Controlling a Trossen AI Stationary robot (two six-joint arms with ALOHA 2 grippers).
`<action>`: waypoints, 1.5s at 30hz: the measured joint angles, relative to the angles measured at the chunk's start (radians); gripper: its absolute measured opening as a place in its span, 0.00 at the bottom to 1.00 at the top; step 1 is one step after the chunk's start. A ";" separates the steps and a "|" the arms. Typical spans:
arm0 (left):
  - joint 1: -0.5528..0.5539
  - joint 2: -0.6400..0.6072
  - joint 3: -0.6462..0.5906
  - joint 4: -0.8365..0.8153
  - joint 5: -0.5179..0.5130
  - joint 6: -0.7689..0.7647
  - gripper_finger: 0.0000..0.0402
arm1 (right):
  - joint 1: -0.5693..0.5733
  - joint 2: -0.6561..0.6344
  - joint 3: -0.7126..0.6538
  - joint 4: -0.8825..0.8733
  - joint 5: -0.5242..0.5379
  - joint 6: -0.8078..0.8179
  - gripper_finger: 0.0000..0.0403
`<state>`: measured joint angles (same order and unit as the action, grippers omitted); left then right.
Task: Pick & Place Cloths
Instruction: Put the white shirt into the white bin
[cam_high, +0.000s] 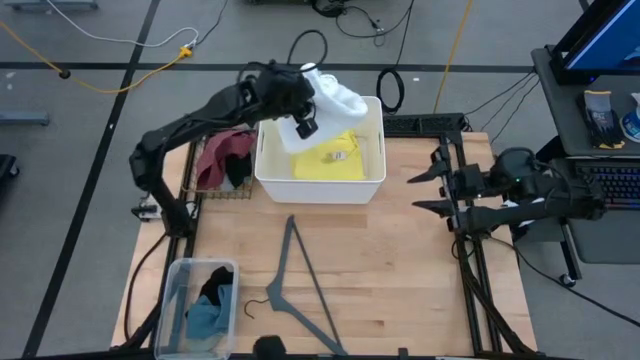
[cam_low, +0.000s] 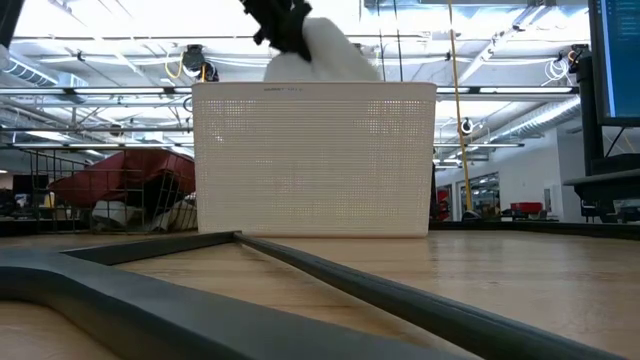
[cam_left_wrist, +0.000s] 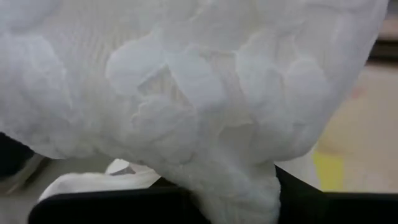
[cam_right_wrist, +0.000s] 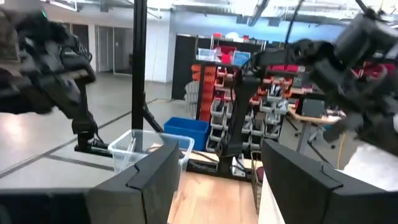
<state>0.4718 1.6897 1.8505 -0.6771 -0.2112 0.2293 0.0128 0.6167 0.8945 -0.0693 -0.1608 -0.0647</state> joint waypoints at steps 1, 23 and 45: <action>0.011 0.013 0.009 -0.020 -0.003 0.017 0.14 | 0.000 -0.006 -0.005 0.008 0.000 0.000 0.56; 0.003 0.274 0.019 -0.191 -0.049 0.090 0.14 | 0.000 -0.014 -0.009 0.026 0.007 0.000 0.56; 0.001 0.400 0.018 -0.208 0.230 -0.037 0.32 | 0.000 -0.014 -0.009 0.024 0.007 0.027 0.56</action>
<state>0.4725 2.0895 1.8687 -0.8852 0.0193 0.1925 0.0128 0.6029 0.8860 -0.0452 -0.1535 -0.0376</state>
